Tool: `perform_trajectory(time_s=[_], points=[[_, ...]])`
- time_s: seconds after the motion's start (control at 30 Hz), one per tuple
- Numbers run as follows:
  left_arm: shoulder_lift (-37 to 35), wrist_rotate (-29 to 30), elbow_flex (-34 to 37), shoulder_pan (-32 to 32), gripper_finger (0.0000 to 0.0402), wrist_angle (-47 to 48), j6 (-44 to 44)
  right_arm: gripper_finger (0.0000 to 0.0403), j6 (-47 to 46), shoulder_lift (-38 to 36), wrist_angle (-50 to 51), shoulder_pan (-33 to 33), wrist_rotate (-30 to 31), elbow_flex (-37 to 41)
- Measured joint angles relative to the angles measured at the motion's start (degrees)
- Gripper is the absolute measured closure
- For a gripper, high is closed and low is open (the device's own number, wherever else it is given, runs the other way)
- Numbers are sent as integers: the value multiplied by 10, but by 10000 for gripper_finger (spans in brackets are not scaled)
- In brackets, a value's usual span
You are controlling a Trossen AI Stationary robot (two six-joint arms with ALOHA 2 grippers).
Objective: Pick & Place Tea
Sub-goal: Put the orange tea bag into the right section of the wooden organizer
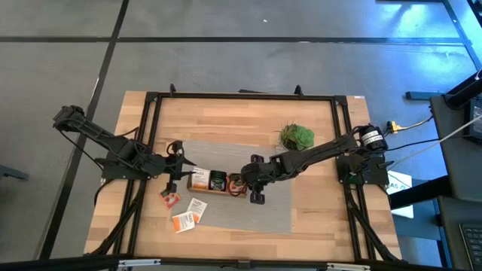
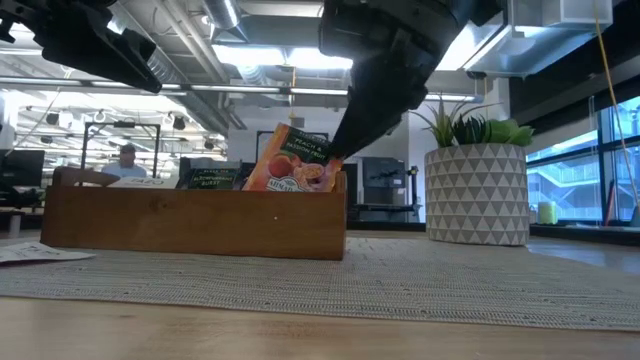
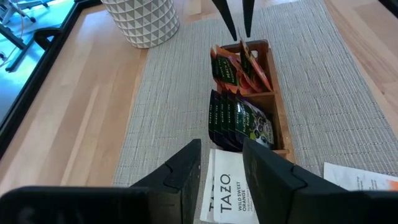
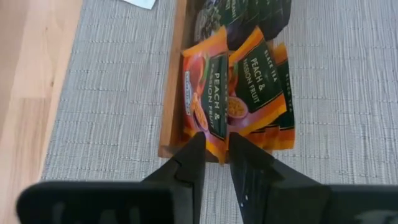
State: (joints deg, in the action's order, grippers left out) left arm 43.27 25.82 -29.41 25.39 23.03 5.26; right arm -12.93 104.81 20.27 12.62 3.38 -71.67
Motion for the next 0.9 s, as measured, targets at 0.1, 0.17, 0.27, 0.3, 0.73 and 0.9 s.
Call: perform_trajectory(time_s=[0.1, 0.17, 0.27, 0.3, 0.73, 0.9], points=[[0, 0, 0, 0, 286, 0, 0, 337, -7, 0, 0, 0, -3, 1], [0, 0, 0, 0, 286, 0, 0, 353, -17, 0, 1, -1, -13, 1], [0, 0, 0, 0, 286, 0, 0, 391, -18, 0, 1, -1, -19, 1], [0, 0, 0, 0, 286, 0, 0, 395, -18, 0, 1, -1, -19, 1], [0, 0, 0, 0, 286, 0, 0, 400, -35, 0, 136, -24, -50, -82], [0, 0, 0, 0, 286, 0, 0, 401, -48, 7, 133, -28, -80, -83]])
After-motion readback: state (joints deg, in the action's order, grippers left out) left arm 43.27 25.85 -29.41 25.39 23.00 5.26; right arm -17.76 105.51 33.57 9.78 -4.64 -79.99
